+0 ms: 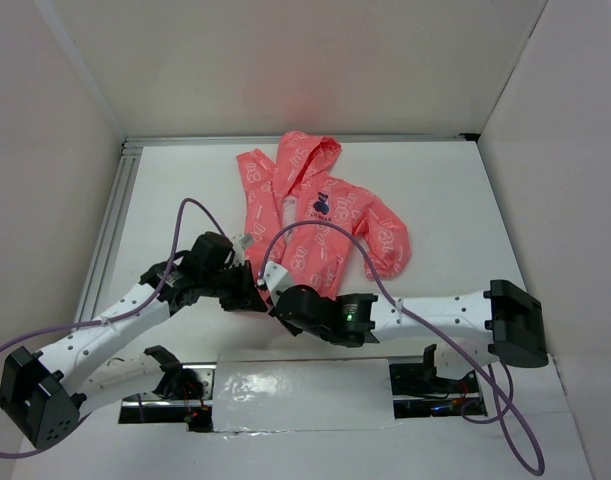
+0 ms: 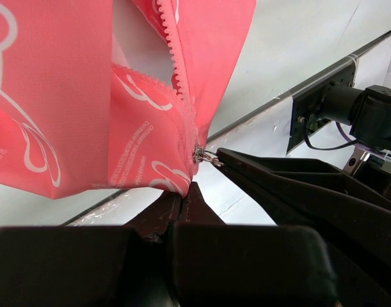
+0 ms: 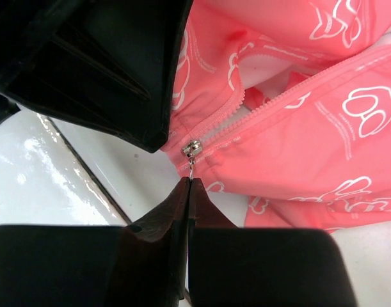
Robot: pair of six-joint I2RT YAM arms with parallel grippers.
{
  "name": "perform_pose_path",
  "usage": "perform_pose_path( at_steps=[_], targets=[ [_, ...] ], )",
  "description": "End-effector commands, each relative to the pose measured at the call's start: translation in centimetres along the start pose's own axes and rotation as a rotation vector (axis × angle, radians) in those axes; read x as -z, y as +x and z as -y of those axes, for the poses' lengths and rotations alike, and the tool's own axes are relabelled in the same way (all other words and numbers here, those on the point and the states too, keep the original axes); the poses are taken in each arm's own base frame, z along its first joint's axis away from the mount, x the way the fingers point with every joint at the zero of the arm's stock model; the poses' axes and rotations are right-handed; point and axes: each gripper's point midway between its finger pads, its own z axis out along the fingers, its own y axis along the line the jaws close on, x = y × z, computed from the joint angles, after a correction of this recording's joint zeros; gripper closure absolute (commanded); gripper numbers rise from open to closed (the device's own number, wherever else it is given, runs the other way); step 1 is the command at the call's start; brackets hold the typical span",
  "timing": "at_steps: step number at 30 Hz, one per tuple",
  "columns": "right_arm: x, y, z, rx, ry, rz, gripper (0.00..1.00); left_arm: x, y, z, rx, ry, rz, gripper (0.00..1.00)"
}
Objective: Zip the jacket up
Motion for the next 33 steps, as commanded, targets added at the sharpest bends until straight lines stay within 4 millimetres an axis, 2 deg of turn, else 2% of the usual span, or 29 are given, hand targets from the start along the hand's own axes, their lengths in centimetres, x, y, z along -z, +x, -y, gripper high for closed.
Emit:
perform_pose_path(
  at_steps=[1,9,10,14,18,21,22,23,24,26,28,30,33],
  targets=[
    [0.5,-2.6,0.0,-0.018,0.015,0.060,1.00,0.1,0.4,0.1,-0.026,0.021,-0.013,1.00],
    [0.0,-2.9,0.6,-0.019,0.057,0.069,1.00,0.1,0.6,0.0,-0.026,0.021,-0.013,1.00],
    [0.1,-3.6,0.4,-0.027,0.052,0.088,1.00,0.0,0.8,-0.3,-0.023,0.016,-0.019,1.00],
    [-0.3,-3.9,0.5,-0.040,0.049,0.099,1.00,-0.1,0.9,-0.4,-0.032,0.030,-0.004,1.00],
    [-0.9,-3.8,1.6,-0.052,0.076,0.088,1.00,0.0,0.3,-0.2,-0.062,0.085,0.068,1.00],
    [-1.0,-4.8,1.3,-0.067,0.051,0.104,1.00,0.4,0.0,0.4,-0.092,0.132,0.123,1.00],
    [-1.4,-4.5,1.5,-0.069,0.052,0.092,1.00,0.6,-0.5,0.9,-0.106,0.154,0.148,1.00],
    [-1.5,-5.0,1.2,-0.071,0.042,0.096,1.00,0.6,-0.2,0.7,-0.107,0.155,0.148,1.00],
    [-1.4,-5.5,1.1,-0.075,0.039,0.107,1.00,0.4,-0.1,0.6,-0.109,0.163,0.144,0.97],
    [-2.0,-5.2,1.0,-0.073,0.030,0.084,1.00,0.5,-0.2,0.7,-0.126,0.175,0.160,0.88],
    [-1.9,-5.6,0.8,-0.067,0.018,0.089,1.00,0.4,-0.1,0.8,-0.130,0.187,0.159,0.83],
    [-2.0,-5.5,0.8,-0.072,0.003,0.084,1.00,0.6,-0.1,0.9,-0.135,0.193,0.166,0.69],
    [-1.8,-5.8,0.9,-0.079,-0.013,0.088,1.00,0.5,-0.1,0.8,-0.135,0.194,0.167,0.60]
  ],
)
